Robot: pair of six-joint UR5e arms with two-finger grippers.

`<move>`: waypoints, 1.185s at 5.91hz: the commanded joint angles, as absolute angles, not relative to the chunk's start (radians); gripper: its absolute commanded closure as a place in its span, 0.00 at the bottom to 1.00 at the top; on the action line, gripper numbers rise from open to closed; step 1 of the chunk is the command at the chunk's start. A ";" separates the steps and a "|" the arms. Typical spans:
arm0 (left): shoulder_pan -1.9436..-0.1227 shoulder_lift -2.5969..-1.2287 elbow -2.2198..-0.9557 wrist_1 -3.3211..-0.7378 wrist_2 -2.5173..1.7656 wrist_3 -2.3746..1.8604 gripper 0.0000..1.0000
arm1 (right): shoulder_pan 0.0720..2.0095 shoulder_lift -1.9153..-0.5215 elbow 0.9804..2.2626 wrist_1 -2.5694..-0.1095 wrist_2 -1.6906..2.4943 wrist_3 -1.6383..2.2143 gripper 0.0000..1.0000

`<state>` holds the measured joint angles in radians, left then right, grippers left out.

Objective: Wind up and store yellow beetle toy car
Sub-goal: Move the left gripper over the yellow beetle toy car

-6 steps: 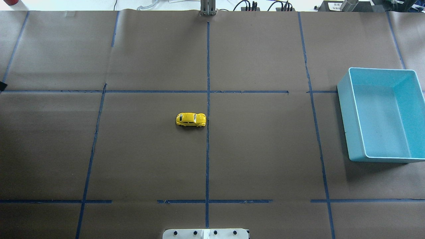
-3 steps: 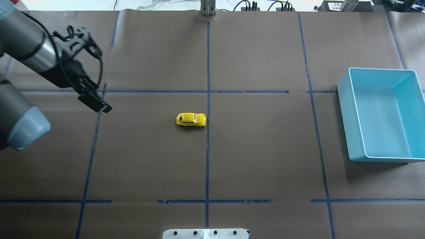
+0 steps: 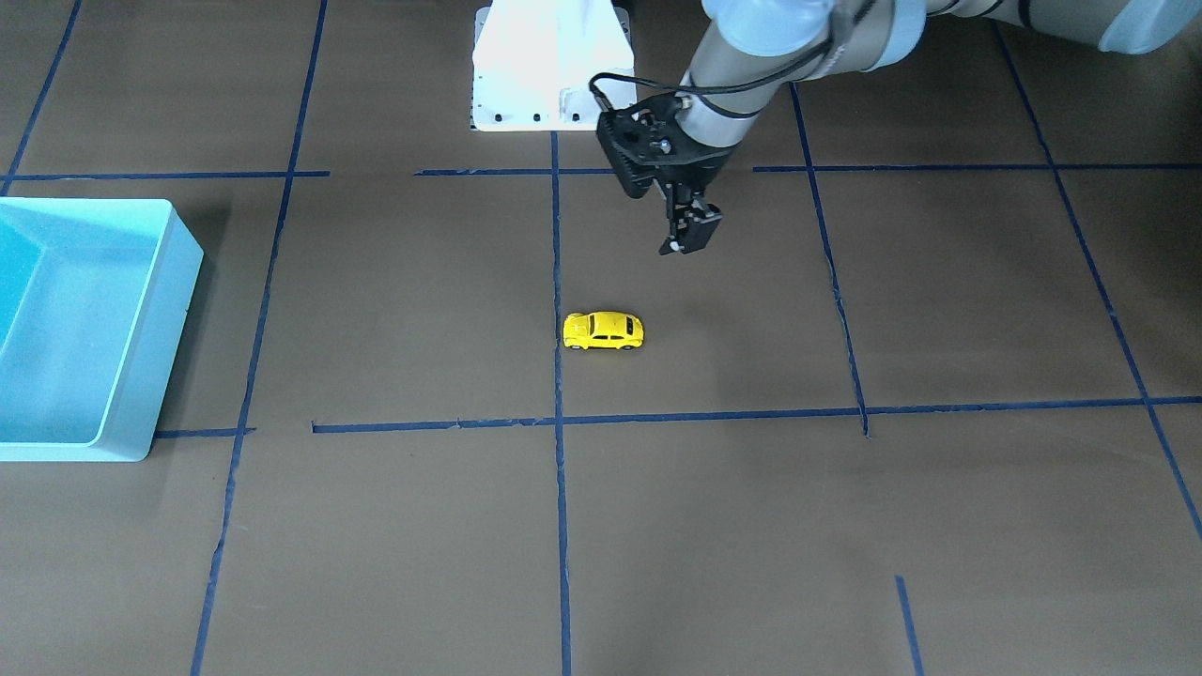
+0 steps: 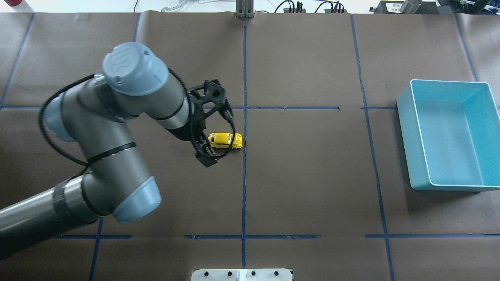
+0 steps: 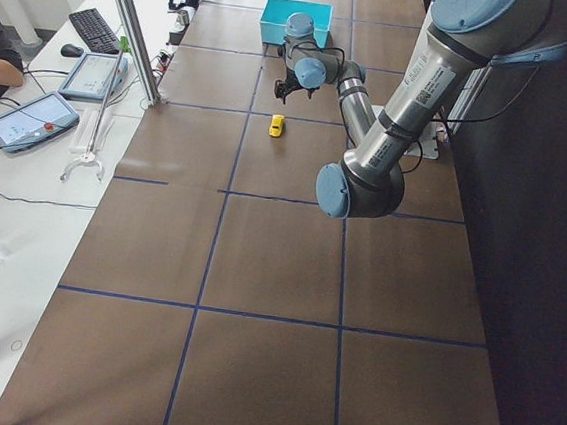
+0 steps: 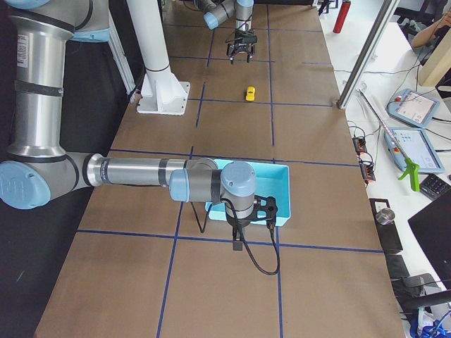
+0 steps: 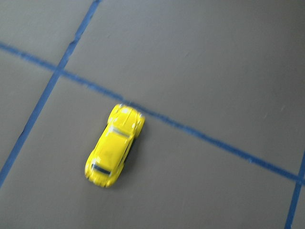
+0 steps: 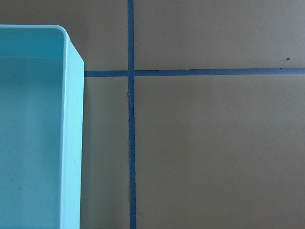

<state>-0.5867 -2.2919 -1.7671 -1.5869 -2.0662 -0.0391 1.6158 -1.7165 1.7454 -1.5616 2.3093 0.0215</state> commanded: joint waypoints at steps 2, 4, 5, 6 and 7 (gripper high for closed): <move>-0.522 -2.609 -1.450 -1.451 -2.048 -0.022 0.00 | 1.617 -1.718 1.746 -1.562 2.313 0.021 0.00; -0.520 -2.635 -1.447 -1.341 -2.028 0.213 0.00 | 1.617 -1.718 1.744 -1.562 2.313 0.021 0.00; -0.505 -2.632 -1.447 -1.309 -1.950 0.262 0.00 | 1.617 -1.720 1.744 -1.562 2.313 0.021 0.00; -0.489 -2.631 -1.444 -1.298 -1.848 0.381 0.00 | 1.617 -1.720 1.746 -1.562 2.313 0.021 0.00; -0.489 -2.629 -1.428 -1.293 -1.812 0.508 0.00 | 1.617 -1.720 1.746 -1.562 2.313 0.021 0.00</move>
<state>-0.4941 -2.6305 -1.4393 -1.3020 -1.8649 0.3898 1.6168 -1.7194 1.7451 -1.5616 2.3132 0.0215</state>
